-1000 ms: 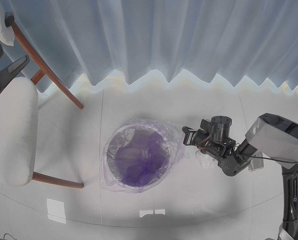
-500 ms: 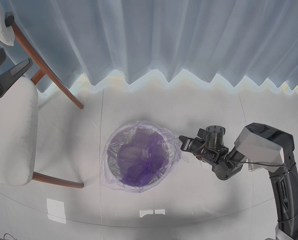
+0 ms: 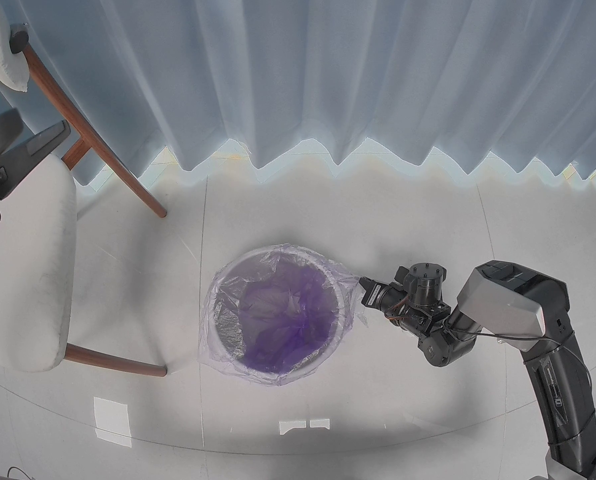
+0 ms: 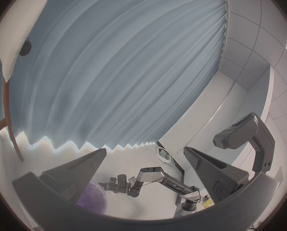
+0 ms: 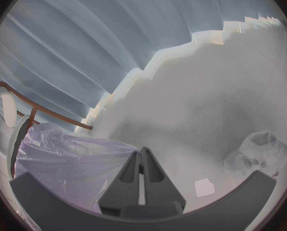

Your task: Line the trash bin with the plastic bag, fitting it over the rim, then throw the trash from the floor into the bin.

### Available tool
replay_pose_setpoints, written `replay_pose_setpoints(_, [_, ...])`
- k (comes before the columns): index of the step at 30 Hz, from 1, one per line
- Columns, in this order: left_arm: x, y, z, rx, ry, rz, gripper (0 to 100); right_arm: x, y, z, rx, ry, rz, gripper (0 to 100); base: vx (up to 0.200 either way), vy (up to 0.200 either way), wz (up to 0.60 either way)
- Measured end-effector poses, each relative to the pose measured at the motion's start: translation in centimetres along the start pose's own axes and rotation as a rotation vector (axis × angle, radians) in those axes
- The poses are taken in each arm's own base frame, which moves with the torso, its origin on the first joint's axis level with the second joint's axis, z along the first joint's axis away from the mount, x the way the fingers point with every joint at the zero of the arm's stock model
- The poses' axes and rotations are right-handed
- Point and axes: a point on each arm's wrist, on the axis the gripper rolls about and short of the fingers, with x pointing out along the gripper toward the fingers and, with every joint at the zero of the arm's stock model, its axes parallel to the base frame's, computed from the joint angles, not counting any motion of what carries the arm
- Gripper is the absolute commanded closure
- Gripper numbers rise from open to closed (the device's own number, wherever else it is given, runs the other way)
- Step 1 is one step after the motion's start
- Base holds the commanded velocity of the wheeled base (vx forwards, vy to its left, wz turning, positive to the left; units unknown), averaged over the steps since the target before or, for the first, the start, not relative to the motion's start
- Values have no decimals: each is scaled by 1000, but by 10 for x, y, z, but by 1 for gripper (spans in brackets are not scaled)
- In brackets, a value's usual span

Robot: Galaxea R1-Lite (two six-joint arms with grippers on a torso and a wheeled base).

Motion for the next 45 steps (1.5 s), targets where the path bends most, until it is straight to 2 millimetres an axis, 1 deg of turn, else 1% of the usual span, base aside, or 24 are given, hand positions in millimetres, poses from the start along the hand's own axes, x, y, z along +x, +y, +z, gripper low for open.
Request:
replay_pose_setpoints(4, [0,0,0,-1,1,0,0,0,0,0,4,-18,12,100,0,0,0])
replay_pose_setpoints(5, [0,0,0,-1,1,0,0,0,0,-1,5,-18,12,0,0,0,0])
replay_pose_setpoints(12, [0,0,2,2,-7,-1,0,-2,2,1,32,-56,35,0,0,0,0])
replay_pose_setpoints(16, [0,-1,3,2,-8,-2,0,-11,5,5,61,-68,42,0,0,0,0])
replay_pose_setpoints(20, [0,-1,3,3,-9,-4,0,-32,10,9,85,-39,24,0,0,0,0])
replay_pose_setpoints(28, [-1,-3,3,5,-12,-11,0,-87,11,-1,107,72,-47,0,0,0,0])
replay_pose_setpoints(31, [-2,-4,4,7,-14,-15,0,-100,15,-1,105,68,-40,0,0,0,0])
replay_pose_setpoints(33, [-2,-5,4,8,-15,-17,0,-103,19,-3,100,68,-28,0,0,0,0])
replay_pose_setpoints(36, [-3,-6,4,8,-17,-19,0,-104,23,-11,95,93,-19,0,0,0,0])
replay_pose_setpoints(45, [-3,-6,4,9,-18,-20,0,-92,28,-37,82,142,1,0,0,0,0])
